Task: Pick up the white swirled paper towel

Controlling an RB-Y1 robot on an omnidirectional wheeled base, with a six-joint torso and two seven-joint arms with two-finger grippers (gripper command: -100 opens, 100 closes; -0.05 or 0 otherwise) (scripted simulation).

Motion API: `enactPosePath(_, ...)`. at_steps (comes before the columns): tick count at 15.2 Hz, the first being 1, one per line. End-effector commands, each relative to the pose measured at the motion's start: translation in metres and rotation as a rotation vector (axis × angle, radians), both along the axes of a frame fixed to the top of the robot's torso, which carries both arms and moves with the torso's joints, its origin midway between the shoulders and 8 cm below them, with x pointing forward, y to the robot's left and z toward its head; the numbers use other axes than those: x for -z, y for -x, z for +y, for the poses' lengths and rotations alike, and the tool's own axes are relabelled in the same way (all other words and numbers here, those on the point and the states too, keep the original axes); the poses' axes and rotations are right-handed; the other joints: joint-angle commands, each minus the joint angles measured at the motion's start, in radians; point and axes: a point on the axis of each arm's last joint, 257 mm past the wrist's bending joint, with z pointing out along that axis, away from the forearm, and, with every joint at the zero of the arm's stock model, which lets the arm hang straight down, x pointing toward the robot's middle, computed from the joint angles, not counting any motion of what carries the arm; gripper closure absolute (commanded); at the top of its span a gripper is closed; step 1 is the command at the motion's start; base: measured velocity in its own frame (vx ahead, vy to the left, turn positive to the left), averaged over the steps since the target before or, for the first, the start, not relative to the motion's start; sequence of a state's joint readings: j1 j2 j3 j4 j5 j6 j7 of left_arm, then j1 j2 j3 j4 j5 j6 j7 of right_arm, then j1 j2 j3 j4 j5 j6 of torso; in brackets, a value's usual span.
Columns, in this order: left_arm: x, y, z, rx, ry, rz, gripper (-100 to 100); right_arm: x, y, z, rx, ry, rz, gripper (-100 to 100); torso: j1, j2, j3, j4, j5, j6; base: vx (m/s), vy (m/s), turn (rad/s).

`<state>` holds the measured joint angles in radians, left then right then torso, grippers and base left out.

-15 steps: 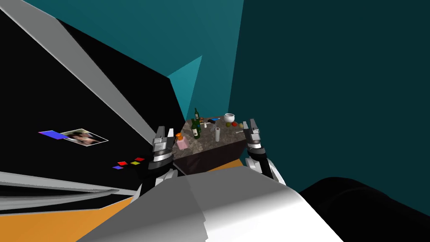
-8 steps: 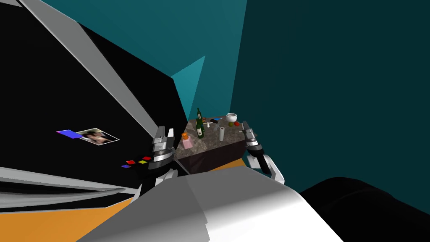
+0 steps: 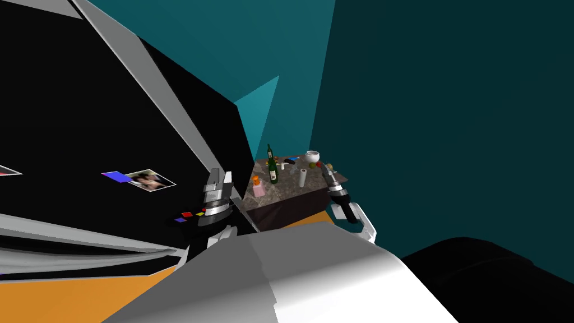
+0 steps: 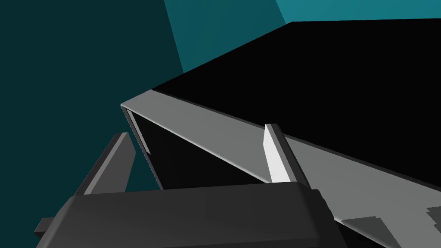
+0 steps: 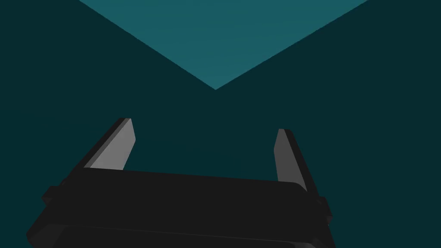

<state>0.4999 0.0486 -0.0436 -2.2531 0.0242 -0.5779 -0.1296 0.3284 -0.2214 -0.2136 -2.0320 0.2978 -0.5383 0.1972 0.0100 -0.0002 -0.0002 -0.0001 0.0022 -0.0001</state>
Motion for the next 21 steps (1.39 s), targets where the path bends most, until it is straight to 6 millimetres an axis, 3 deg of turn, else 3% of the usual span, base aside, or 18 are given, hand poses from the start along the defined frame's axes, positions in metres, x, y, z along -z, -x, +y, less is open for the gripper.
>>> enactPosePath(1,0.0,0.0,0.0,0.0,0.0,0.0,0,0.01,-0.009,-0.009,0.04,0.039,0.021,-100,0.0,0.0,0.0,0.0,0.0,0.0,0.0,0.123,-0.01)
enactPosePath(12,0.0,0.0,0.0,0.0,0.0,0.0,0,0.06,-0.058,-0.078,0.318,0.305,0.148,-100,0.0,0.0,0.0,0.0,0.0,0.0,-0.004,0.136,-0.006)
enactPosePath(21,0.0,0.0,0.0,0.0,0.0,0.0,0,0.107,-0.084,-0.13,0.489,0.449,0.277,-100,0.0,0.0,0.0,0.0,0.0,0.0,0.0,0.132,-0.01)
